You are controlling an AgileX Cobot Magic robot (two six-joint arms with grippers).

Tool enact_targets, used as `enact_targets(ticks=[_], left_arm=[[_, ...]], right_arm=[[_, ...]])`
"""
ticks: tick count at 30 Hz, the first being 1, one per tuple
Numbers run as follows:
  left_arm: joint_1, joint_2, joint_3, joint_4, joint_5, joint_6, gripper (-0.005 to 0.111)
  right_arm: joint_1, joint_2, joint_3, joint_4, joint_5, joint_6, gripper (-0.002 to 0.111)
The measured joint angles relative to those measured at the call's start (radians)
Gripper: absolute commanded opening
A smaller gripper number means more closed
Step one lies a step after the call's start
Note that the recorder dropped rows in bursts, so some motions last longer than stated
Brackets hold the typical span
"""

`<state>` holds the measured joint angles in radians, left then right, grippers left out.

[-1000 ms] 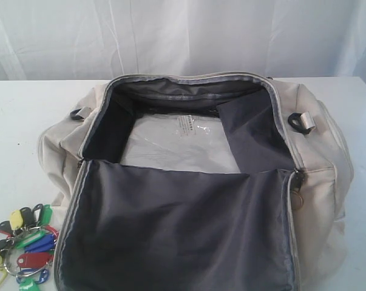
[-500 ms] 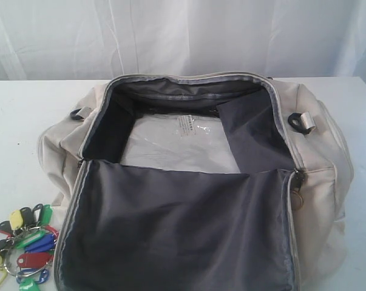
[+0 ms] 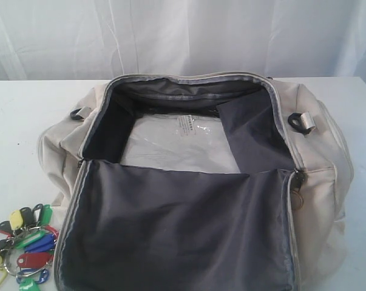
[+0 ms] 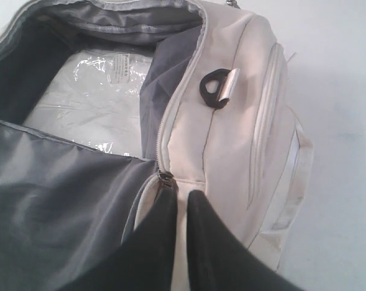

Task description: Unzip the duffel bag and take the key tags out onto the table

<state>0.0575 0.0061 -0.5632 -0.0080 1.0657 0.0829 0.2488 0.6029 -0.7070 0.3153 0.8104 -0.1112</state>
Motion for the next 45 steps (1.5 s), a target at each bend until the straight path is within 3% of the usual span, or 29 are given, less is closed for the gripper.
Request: enact_targets(ticks=[10,21,25,30,35,41,45], left_arm=[[0.002,-0.002,-0.005,0.000,0.002,0.000,0.000],[0.009,-0.004,-0.218,-0.002,-0.016,-0.002,0.000],[0.009,-0.004,-0.221,-0.002,-0.079,-0.002,0.000],[0.009,-0.002,-0.066,-0.004,-0.333,-0.002,0.000],[0.009,0.001,0.230,-0.007,-0.614,-0.002,0.000],[0.009,-0.001,0.518,-0.009,-0.708,-0.002,0.000],[0.009,-0.001,0.557,-0.009,-0.814,0.001,0.000]], right_arm=[[0.000,0.000,0.000,0.000,0.000,0.000,0.007],[0.000,0.000,0.000,0.000,0.000,0.000,0.007],[0.000,0.000,0.000,0.000,0.000,0.000,0.007],[0.000,0.000,0.000,0.000,0.000,0.000,0.007],[0.000,0.000,0.000,0.000,0.000,0.000,0.007],[0.000,0.000,0.000,0.000,0.000,0.000,0.007],[0.000,-0.001,0.000,0.000,0.002,0.000,0.007]])
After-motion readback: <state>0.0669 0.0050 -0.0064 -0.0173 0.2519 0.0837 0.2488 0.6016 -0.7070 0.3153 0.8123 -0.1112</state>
